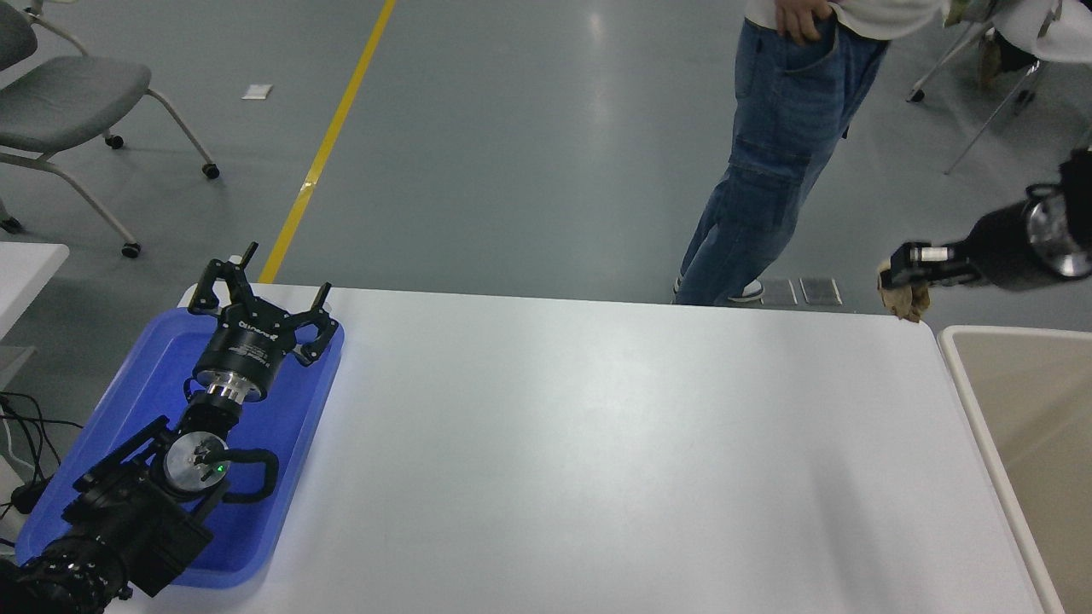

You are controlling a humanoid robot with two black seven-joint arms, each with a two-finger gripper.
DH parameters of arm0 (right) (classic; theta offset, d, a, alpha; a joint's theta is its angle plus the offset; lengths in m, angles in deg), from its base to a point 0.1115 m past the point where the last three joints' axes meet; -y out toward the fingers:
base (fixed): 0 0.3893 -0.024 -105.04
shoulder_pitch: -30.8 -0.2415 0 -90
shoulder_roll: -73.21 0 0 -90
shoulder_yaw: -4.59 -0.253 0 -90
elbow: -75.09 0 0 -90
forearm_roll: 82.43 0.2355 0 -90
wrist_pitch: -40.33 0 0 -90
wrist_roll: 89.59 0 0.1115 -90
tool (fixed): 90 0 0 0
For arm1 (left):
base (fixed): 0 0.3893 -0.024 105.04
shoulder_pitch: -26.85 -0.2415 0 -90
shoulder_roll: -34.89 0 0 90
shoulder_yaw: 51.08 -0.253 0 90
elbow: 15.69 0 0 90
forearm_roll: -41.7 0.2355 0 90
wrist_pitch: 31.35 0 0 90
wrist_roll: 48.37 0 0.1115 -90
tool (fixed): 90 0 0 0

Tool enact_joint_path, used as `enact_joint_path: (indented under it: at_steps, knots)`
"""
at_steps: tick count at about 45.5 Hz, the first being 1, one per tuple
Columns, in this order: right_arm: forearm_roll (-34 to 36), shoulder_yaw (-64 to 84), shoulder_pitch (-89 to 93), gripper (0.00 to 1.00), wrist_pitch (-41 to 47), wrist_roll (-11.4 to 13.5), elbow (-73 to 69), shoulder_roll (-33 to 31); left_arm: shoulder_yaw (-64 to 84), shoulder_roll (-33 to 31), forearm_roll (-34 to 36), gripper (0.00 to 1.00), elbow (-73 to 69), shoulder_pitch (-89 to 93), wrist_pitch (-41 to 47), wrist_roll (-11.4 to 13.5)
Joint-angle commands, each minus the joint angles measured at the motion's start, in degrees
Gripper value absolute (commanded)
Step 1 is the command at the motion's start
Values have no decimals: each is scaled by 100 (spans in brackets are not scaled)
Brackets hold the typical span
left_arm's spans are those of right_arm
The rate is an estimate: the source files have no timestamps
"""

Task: Pick up paper ball place in dustbin

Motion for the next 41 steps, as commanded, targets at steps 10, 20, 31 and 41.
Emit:
enact_joint_path:
  at_steps: [10, 20, 31, 41]
  knots:
    - [-26, 226, -654, 0, 217, -2, -257, -115, 0, 0, -1, 100, 0, 1, -1, 1]
    - [0, 235, 153, 0, 15, 51, 515, -326, 0, 0, -1, 100, 0, 1, -1, 1]
    - [755, -46, 2368, 0, -82, 68, 2870, -748, 0, 0, -1, 100, 0, 1, -1, 1]
    - [1845, -486, 4407, 0, -100, 130, 4505, -801, 0, 0, -1, 100, 0, 1, -1, 1]
